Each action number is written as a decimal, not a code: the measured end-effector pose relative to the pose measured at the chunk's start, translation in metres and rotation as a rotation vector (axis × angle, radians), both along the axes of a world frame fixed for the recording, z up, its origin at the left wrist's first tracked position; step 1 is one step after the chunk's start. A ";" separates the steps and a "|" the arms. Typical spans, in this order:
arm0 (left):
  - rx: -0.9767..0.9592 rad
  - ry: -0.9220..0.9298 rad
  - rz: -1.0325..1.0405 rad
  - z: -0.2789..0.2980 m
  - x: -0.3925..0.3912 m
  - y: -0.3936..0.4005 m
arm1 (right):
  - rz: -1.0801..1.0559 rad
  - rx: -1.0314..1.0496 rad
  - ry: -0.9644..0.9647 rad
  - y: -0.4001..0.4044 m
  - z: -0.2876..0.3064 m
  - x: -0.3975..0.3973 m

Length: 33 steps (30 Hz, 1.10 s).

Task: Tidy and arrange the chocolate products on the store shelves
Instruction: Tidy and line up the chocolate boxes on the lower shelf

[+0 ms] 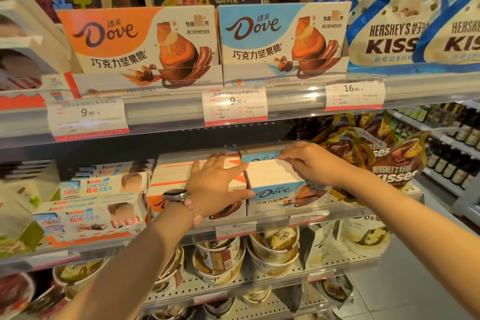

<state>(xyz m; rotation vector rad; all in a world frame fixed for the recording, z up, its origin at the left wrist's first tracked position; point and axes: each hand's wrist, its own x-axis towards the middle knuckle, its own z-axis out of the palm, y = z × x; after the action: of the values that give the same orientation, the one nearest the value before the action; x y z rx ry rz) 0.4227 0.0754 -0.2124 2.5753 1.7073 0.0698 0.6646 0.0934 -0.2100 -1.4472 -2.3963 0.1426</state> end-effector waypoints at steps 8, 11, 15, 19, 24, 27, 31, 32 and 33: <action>0.288 -0.048 0.023 -0.018 -0.004 -0.001 | 0.089 0.100 0.112 0.023 0.011 -0.066; 0.316 -0.057 0.007 -0.021 -0.005 0.002 | 0.097 0.014 0.101 0.039 0.012 -0.089; 0.314 -0.060 0.018 -0.023 -0.005 0.002 | 0.042 -0.140 0.087 0.052 0.013 -0.106; 0.338 -0.051 0.034 -0.024 -0.004 0.001 | 0.047 -0.233 0.130 0.055 0.016 -0.113; 0.349 -0.022 0.028 -0.025 -0.005 0.000 | 0.023 -0.367 0.214 0.063 0.019 -0.118; 0.342 -0.009 0.027 -0.025 -0.005 0.000 | 0.002 -0.420 0.190 0.066 0.024 -0.121; 0.307 -0.019 0.024 -0.024 -0.006 0.002 | -0.016 -0.363 0.094 0.068 0.027 -0.127; 0.300 -0.017 0.024 -0.024 -0.006 0.002 | -0.016 -0.345 0.087 0.068 0.026 -0.128; 0.295 -0.016 0.026 -0.024 -0.005 0.003 | -0.016 -0.329 0.085 0.066 0.025 -0.128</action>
<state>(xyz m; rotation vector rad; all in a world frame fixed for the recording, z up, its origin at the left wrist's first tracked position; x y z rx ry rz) 0.4174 0.0780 -0.2364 2.7422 1.8498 0.3695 0.5365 0.1594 -0.1845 -1.5601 -2.3718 0.6067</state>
